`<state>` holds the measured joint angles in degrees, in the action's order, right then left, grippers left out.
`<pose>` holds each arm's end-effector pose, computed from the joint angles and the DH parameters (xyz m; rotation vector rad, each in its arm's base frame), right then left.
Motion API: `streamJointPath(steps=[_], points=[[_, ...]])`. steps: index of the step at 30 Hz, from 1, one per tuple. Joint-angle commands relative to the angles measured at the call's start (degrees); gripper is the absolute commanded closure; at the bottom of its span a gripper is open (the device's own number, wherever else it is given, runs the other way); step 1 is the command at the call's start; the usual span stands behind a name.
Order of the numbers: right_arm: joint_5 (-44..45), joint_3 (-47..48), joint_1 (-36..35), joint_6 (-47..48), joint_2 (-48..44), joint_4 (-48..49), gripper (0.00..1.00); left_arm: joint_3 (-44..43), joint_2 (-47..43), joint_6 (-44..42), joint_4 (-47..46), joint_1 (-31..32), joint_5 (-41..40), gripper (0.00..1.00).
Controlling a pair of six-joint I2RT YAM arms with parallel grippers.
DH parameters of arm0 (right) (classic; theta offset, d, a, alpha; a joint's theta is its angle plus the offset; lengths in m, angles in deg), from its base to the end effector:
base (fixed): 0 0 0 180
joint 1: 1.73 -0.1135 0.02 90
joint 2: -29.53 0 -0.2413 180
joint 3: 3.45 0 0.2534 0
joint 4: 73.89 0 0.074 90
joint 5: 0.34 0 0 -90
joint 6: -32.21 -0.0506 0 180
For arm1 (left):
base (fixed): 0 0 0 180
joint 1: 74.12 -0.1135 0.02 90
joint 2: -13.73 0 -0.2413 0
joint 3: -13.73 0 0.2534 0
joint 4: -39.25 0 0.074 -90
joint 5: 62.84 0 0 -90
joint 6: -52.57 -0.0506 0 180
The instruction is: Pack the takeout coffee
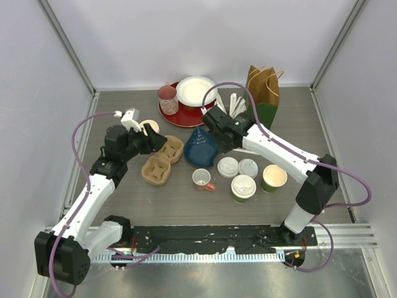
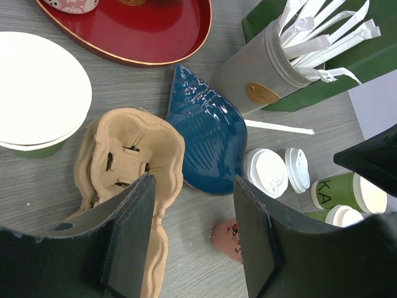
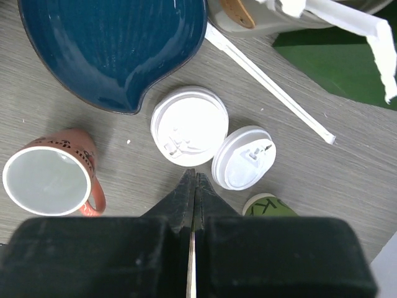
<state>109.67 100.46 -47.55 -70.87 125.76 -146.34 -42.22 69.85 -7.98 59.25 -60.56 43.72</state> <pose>0.2557 0.2383 0.2773 -0.6316 2.5129 -0.1128 0.2434 -0.0735 0.2708 -0.0744 1.9853 -0.7734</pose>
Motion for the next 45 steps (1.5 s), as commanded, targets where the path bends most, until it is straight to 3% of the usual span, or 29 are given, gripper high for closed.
streamJointPath(steps=[1, 4, 11, 18, 26, 31, 38, 45], points=[[2.5, -1.7, 0.6, -1.2, -2.2, -1.3, 0.99, -0.5, -0.8, -0.5, -1.7, 0.5, 1.2, 0.43], [2.1, -6.4, 4.8, -4.2, -3.0, 0.0, 0.96, -0.6, -1.4, -0.8, -0.9, 0.5, 1.2, 0.43], [-3.9, -14.6, 12.9, -6.8, -8.2, 7.0, 0.73, 0.8, -2.9, -0.4, -0.9, 0.7, 1.2, 0.43], [-7.3, -19.5, 15.2, -6.9, -12.6, 11.0, 0.61, -0.5, -1.8, -1.5, 1.2, 1.2, 3.8, 0.44], [-9.7, -11.6, 15.2, -6.2, -15.7, -1.2, 0.37, -6.0, 2.5, -7.9, 4.1, 8.1, 11.8, 0.41], [-17.5, -11.5, 15.1, -8.3, -19.1, -7.2, 0.23, -8.1, 5.4, -10.1, 7.1, 13.2, 12.1, 0.41], [-17.0, -12.7, 13.2, -15.1, -24.5, -15.9, 0.28, -10.6, 8.9, -11.4, 7.1, 19.8, 12.1, 0.42], [-23.3, -22.4, 12.4, -19.6, -28.7, -11.7, 0.28, -10.3, 10.9, -7.5, 6.1, 24.5, 12.0, 0.42]])
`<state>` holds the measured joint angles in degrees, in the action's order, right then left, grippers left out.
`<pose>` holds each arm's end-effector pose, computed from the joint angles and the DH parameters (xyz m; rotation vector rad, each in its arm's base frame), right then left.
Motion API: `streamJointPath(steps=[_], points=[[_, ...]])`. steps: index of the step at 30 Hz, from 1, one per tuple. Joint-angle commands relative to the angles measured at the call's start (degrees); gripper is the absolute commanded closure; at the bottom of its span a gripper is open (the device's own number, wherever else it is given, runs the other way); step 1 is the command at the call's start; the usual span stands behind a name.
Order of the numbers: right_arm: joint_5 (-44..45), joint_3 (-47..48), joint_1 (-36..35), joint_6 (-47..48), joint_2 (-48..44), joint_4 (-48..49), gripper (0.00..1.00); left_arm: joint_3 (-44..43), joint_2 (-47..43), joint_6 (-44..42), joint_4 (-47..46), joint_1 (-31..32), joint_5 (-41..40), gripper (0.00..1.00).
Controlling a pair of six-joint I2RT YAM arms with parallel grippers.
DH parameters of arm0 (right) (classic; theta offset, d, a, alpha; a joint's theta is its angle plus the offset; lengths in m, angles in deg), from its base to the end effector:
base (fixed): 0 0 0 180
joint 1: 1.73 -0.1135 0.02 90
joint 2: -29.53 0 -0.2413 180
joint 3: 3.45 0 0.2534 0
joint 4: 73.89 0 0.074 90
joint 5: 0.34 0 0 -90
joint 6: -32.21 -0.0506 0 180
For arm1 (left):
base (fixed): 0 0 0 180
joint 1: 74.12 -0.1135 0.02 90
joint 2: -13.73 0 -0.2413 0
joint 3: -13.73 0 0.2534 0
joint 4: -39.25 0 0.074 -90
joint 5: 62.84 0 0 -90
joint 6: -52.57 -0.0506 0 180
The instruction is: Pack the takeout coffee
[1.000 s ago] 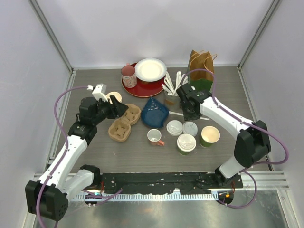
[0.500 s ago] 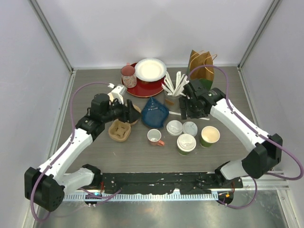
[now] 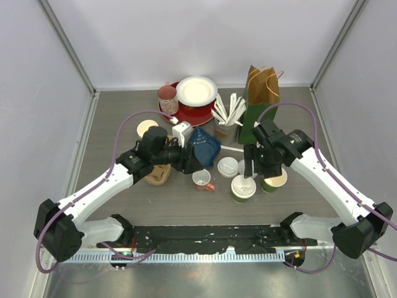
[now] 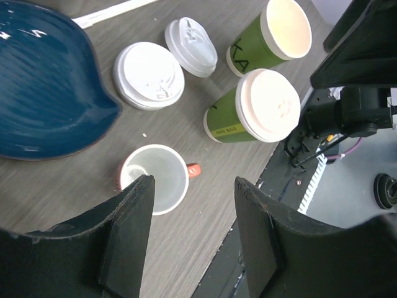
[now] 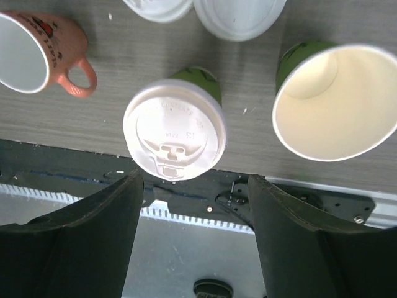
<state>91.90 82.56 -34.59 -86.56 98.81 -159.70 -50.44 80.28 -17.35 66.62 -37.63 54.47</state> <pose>0.1874 0.1187 0.2958 -0.0898 2.7987 0.2178 0.2117 -0.1854 0.2653 0.6196 2.1287 -1.0733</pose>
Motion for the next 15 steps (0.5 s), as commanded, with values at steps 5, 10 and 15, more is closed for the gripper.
streamJointPath(steps=[5, 10, 15], points=[[-7.5, -8.9, -1.4, -3.1, -1.3, 6.1, 0.31, -2.7, 0.9, 2.2, -1.5, 2.6, 1.0, 0.42], [-7.9, -12.1, -1.4, -2.7, -1.0, 8.6, 0.39, -3.0, 0.8, 2.2, -1.5, 2.6, 0.7, 0.43], [-9.5, -14.2, -1.9, -2.1, -1.2, 11.2, 0.41, -3.0, 0.9, 2.0, -1.4, 2.6, 0.5, 0.43]])
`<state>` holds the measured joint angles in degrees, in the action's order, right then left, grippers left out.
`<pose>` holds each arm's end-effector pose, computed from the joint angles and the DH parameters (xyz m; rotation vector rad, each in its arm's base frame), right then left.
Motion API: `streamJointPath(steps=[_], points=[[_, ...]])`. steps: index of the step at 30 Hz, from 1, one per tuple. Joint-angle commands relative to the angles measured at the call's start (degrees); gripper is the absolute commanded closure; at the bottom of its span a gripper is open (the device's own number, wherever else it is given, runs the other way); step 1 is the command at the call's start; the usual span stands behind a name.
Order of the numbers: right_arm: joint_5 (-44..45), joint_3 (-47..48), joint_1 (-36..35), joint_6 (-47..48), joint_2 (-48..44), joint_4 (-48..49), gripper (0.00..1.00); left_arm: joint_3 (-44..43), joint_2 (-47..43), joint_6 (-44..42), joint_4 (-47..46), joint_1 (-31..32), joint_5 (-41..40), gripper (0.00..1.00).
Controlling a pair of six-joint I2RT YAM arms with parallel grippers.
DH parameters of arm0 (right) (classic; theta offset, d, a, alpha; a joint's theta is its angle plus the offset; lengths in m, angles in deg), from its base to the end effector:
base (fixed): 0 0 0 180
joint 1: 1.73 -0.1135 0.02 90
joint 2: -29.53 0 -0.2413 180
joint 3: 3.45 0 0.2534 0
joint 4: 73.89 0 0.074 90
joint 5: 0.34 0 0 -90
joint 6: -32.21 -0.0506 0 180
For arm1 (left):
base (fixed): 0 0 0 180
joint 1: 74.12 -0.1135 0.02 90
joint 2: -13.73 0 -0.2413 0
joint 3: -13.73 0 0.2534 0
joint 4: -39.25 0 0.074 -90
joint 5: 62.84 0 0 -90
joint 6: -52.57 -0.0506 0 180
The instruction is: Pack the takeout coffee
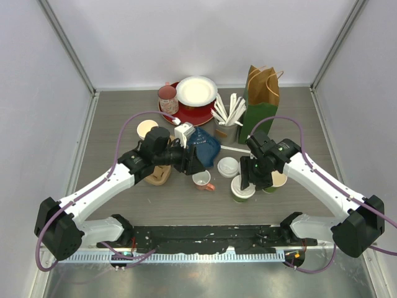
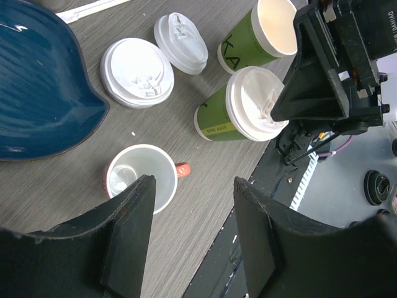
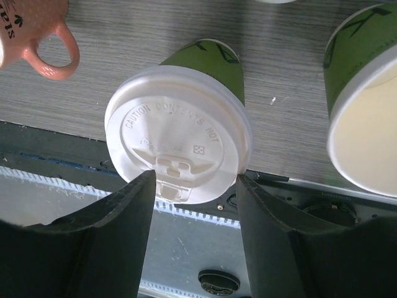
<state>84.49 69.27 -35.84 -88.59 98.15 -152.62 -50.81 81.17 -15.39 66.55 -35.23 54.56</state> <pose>0.1777 0.1259 0.2364 -0.1030 2.9441 0.3255 0.2059 -0.1960 0.2637 0.6334 2.1514 -1.1142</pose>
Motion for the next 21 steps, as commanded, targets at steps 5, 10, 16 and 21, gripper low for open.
streamJointPath(steps=[5, 10, 16, 21], points=[[-4.9, -1.5, -1.6, 0.9, -0.5, 6.3, 0.41, -2.6, 0.1, 0.1, -1.6, 0.2, 0.0, 0.43], [-6.9, -2.3, -2.7, 1.6, 1.0, 7.7, 0.42, -2.8, -0.2, -0.2, -1.5, 0.2, 0.1, 0.44], [-7.3, -0.7, -7.8, 0.8, 3.5, 10.0, 0.42, -2.3, -0.6, -0.3, -1.5, 0.2, 0.1, 0.44], [-7.1, 1.2, -11.4, 0.0, 6.4, 10.7, 0.43, -1.9, -0.9, -0.6, -1.6, 0.2, 0.2, 0.48]])
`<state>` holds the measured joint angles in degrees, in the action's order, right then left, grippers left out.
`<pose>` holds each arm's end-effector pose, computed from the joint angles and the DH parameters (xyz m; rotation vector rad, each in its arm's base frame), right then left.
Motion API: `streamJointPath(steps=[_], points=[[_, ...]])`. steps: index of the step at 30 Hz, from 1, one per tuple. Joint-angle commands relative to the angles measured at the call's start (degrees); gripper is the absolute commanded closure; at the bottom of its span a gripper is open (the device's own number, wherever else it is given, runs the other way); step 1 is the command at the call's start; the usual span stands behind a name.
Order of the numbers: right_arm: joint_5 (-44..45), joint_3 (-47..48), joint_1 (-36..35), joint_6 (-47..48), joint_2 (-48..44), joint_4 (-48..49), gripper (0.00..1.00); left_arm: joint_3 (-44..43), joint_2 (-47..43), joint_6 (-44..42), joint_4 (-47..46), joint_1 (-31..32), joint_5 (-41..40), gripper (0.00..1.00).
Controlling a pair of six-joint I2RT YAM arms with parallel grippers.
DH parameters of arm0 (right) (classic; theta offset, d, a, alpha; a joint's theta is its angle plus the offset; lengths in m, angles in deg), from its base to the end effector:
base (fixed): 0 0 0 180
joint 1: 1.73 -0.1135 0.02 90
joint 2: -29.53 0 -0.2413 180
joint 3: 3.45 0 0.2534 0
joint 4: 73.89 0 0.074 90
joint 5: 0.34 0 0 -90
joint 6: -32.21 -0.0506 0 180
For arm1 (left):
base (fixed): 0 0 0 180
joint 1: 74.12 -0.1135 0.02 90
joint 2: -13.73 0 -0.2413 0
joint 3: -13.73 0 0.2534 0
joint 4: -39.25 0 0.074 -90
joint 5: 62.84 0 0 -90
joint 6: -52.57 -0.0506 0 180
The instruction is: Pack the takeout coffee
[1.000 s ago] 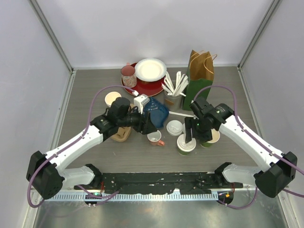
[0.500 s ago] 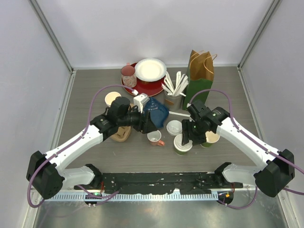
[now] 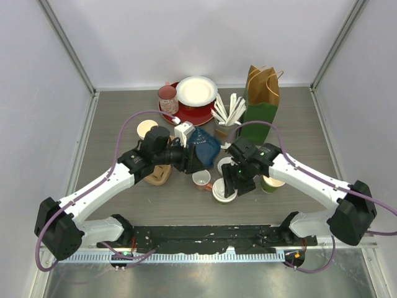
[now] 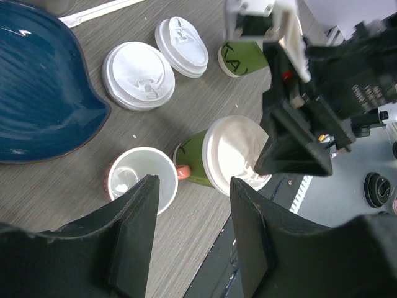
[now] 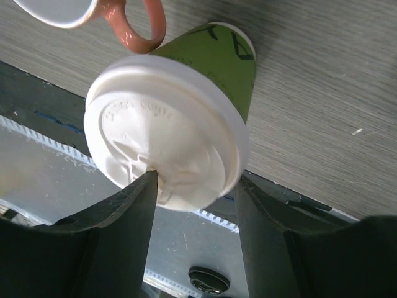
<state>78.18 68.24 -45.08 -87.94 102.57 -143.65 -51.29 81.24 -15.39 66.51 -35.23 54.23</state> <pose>0.1698 0.1741 0.2214 -0.3881 2.9248 0.5312 0.2068 -0.1964 0.2664 0.6299 2.1433 -1.1100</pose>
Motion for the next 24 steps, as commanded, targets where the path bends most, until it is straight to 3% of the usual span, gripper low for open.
streamJointPath(steps=[1, 8, 14, 24], points=[[-0.8, 2.5, -2.5, -0.8, 2.2, 2.0, 0.43, -1.3, -1.1, -0.7, -1.5, 0.2, 0.8, 0.48], [1.9, 7.3, -2.3, -1.9, 0.5, -0.4, 0.41, -1.4, -1.7, -6.8, -1.7, 1.3, 5.1, 0.54], [3.4, 11.3, -0.5, -1.6, 0.4, -3.3, 0.37, -2.5, -0.4, -11.8, -2.0, 3.0, 10.1, 0.47], [11.2, 12.8, 7.7, 3.8, -0.8, -3.8, 0.39, -2.3, 0.9, -11.6, -2.9, 5.1, 11.1, 0.46]])
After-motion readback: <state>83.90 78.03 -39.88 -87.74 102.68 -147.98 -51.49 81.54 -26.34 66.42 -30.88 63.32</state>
